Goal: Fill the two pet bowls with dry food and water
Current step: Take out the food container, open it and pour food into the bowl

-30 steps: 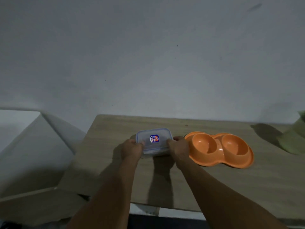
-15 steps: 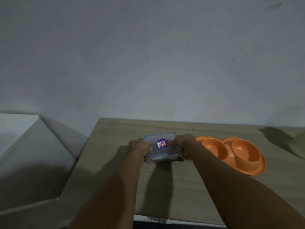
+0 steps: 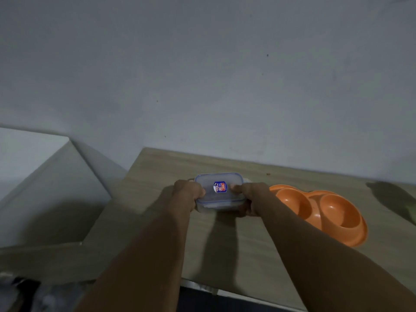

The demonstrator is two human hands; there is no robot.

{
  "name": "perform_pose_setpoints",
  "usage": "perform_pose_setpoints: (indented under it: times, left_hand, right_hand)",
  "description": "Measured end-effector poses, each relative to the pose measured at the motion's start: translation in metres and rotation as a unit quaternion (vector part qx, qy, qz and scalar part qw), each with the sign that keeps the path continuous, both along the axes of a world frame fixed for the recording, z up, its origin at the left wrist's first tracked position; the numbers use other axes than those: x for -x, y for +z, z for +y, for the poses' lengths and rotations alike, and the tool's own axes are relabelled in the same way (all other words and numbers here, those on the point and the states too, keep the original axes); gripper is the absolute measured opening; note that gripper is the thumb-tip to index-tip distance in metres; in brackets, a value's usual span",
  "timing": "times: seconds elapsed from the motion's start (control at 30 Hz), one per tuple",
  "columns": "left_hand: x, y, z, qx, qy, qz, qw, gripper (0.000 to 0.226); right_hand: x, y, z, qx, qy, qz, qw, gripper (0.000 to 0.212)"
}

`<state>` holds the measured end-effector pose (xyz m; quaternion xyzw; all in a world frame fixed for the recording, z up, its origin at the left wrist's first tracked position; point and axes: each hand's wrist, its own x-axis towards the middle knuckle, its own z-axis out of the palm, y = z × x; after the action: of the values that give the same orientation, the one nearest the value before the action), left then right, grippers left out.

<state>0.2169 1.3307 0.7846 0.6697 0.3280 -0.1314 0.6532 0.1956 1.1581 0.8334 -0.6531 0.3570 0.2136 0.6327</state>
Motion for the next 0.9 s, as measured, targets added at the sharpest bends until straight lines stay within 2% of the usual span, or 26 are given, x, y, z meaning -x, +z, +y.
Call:
perform_pose_setpoints:
  times: [0.1, 0.2, 0.3, 0.43, 0.6, 0.7, 0.77, 0.9]
  left_hand:
    - [0.012, 0.016, -0.007, -0.02, -0.001, 0.002, 1.0, 0.029]
    - [0.016, 0.021, -0.009, -0.027, -0.006, 0.001, 1.0, 0.028]
    - [0.016, 0.021, -0.009, -0.04, -0.003, 0.001, 0.999, 0.026]
    - [0.018, 0.022, -0.009, -0.045, 0.001, 0.004, 0.999, 0.028]
    - [0.02, 0.023, -0.01, -0.052, 0.012, 0.008, 0.999, 0.022]
    - [0.02, 0.023, -0.009, -0.063, 0.015, 0.005, 0.998, 0.027]
    - [0.022, 0.024, -0.009, -0.066, 0.007, 0.007, 0.998, 0.028]
    - [0.025, 0.029, -0.006, -0.085, -0.016, 0.0, 0.996, 0.028]
  right_hand:
    - [0.011, -0.011, 0.004, -0.072, -0.064, -0.029, 0.995, 0.053]
    - [0.018, -0.015, 0.017, -0.111, -0.145, -0.042, 0.982, 0.055]
    - [0.023, -0.019, 0.029, -0.094, -0.22, -0.053, 0.97, 0.072]
    - [0.021, -0.04, 0.036, -0.082, -0.257, -0.084, 0.959, 0.104]
    - [0.037, -0.022, 0.049, -0.053, -0.301, -0.064, 0.95, 0.093]
    - [0.041, -0.041, 0.06, -0.061, -0.306, -0.092, 0.946, 0.103]
    - [0.036, -0.068, 0.067, -0.028, -0.303, -0.066, 0.95, 0.109]
    - [0.038, -0.068, 0.065, -0.017, -0.287, -0.058, 0.956, 0.1]
